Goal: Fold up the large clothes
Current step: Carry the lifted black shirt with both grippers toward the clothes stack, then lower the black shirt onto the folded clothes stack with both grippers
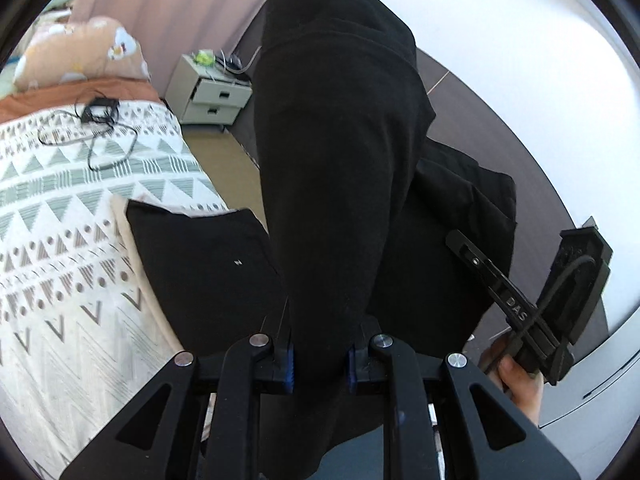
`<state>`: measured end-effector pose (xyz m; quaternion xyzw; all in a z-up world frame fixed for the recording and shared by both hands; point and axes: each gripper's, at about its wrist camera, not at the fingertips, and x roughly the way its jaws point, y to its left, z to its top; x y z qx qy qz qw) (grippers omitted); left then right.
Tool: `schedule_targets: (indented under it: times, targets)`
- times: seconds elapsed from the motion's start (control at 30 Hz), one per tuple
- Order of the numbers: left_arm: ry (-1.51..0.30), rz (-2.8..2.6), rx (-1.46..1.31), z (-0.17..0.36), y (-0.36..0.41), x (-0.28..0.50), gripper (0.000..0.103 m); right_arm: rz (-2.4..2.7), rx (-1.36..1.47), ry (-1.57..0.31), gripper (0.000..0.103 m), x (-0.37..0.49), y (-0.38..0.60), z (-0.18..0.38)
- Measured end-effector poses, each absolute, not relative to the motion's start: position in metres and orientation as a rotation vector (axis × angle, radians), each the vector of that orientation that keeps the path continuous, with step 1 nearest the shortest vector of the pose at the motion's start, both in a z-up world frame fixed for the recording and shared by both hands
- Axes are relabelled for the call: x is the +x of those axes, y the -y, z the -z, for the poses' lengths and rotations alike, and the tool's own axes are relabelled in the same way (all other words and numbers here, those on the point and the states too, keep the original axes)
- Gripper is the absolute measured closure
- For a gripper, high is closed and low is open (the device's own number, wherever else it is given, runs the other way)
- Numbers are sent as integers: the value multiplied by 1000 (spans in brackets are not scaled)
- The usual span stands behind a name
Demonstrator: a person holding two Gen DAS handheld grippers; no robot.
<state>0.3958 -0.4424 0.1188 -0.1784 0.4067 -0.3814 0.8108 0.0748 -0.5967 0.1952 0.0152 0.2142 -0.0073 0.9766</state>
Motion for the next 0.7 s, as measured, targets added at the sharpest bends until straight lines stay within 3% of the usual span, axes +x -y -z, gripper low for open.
schedule_targets:
  times: [0.7]
  targets:
    - [-1152, 751, -419, 14, 452, 535, 83, 76, 40, -690, 95, 225, 499, -128]
